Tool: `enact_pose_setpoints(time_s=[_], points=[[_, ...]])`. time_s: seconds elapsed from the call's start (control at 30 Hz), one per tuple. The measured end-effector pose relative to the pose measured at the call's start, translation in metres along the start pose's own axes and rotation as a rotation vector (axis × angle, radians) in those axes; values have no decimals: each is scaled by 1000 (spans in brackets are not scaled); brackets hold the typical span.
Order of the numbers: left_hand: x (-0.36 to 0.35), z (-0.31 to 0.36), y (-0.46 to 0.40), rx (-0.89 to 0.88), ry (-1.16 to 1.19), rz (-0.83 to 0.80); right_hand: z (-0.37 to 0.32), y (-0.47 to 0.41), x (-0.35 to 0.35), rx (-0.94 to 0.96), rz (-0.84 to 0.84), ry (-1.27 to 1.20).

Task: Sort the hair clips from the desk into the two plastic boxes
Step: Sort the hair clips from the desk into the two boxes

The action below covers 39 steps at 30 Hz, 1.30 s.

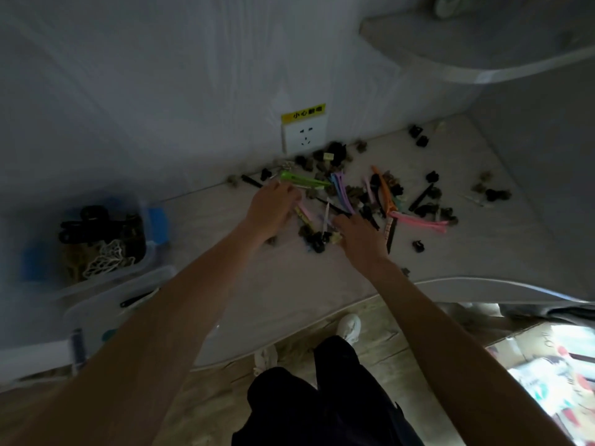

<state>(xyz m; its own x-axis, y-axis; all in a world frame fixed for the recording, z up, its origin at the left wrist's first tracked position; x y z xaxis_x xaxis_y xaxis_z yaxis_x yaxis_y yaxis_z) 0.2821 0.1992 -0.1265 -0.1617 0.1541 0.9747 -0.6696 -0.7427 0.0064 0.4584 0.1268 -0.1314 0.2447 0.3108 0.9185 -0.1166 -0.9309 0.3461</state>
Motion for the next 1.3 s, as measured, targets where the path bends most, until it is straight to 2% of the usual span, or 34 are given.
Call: enact_pose_setpoints(time_s=[0.17,0.33,0.4,0.57,0.7,0.8,0.97,1.07,1.3], points=[[-1,-5,-6,-46,-29,9,5,-5,3,45,-31,-29],[0,-6,0,-83,-101,115,11,-3,10,-94,64,-81],[3,-7,7,-72,-101,179,7,-4,13,-128,54,-81],[13,-31,31,129,-58,181,-9,-11,9,-154,35,-153],[15,-50,37,340,97,171,-31,-16,3,-129,26,-110],[4,-56,28,423,183,123,-41,-22,-1,-140,50,-49],[-13,-52,17,486,256,111,-50,-26,-3,-123,82,49],[-12,-49,19,484,288,135,-52,-30,-3,-93,69,12],[-4,-49,50,554,179,51,-55,-26,-1,40,61,55]])
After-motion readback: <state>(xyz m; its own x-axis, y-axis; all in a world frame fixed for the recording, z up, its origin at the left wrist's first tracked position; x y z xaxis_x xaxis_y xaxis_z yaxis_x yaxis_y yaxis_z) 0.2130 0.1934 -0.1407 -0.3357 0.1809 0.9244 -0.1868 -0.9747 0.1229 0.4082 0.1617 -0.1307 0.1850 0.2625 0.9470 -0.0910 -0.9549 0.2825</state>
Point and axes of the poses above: each hand's wrist, its own y-axis away from the middle knuckle, its own x-axis out of the back of the hand, z = x × y, the point moved 3 cm from there along -y, towards the middle knuckle, and after that the axes turned 12 degrees about -x, right-handed, at the moved point
